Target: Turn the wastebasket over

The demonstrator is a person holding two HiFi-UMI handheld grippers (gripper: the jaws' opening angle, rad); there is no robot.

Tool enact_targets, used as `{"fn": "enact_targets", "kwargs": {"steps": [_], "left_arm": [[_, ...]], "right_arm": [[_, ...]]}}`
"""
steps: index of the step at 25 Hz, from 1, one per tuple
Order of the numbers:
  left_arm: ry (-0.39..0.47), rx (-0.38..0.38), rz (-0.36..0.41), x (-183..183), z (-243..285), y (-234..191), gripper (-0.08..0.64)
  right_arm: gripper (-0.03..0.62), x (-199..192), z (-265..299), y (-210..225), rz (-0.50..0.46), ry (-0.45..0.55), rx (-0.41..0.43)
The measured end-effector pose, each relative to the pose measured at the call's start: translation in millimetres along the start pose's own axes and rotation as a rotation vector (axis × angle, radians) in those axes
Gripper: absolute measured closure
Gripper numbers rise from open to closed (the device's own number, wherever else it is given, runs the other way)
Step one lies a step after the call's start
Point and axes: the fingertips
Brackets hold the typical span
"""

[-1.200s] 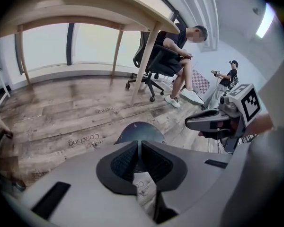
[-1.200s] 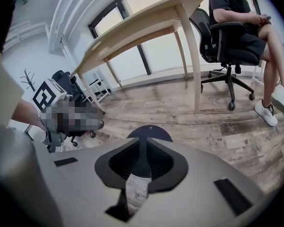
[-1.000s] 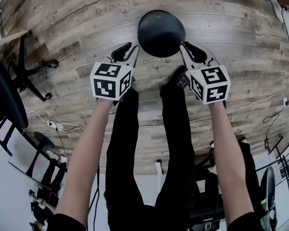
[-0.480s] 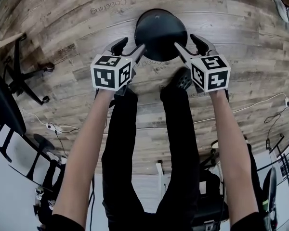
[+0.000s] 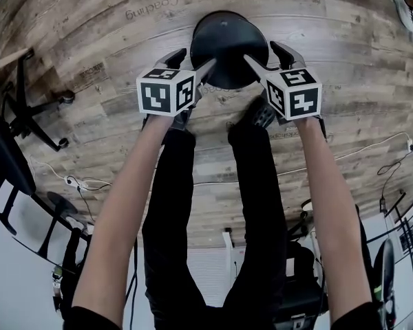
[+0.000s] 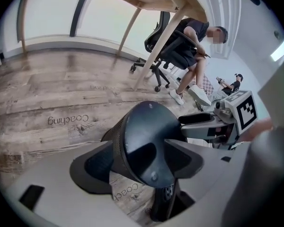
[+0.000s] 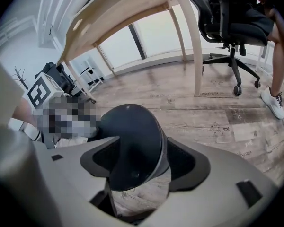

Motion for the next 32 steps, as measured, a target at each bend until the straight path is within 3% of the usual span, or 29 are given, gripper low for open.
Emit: {"fn": "enact_targets", "kwargs": {"steps": [7, 16, 25, 32], "left_arm": [[-0.029, -0.006, 0.013, -5.0, 10.8, -4.3, 0.227], [-0.041, -0.048, 0.011, -4.4, 12.9, -3.5, 0.229], [-0.043, -0.059, 0.015, -6.9, 10.5, -4.0, 0.252], [0.001, -0.029, -0.01, -17.4, -3.4, -7.8, 0.259]], "right_arm": [[0.288, -8.5, 17.1, -2.8, -0.015, -0.062, 0.037], [0.285, -7.5, 17.1, -1.7, -0.011, -0.057, 0.078], [0.281, -9.7, 15.4, -2.8, -0.046, -0.068, 0.041], [0.281, -0.7, 10.2, -18.8, -0.157, -0.063, 0.011]]}}
Point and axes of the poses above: the fingertips, and each gripper's own axes: z forward along the fingers, y to its right, x out of its top, and after that the axes turned 5 degrees about -y, right-handed
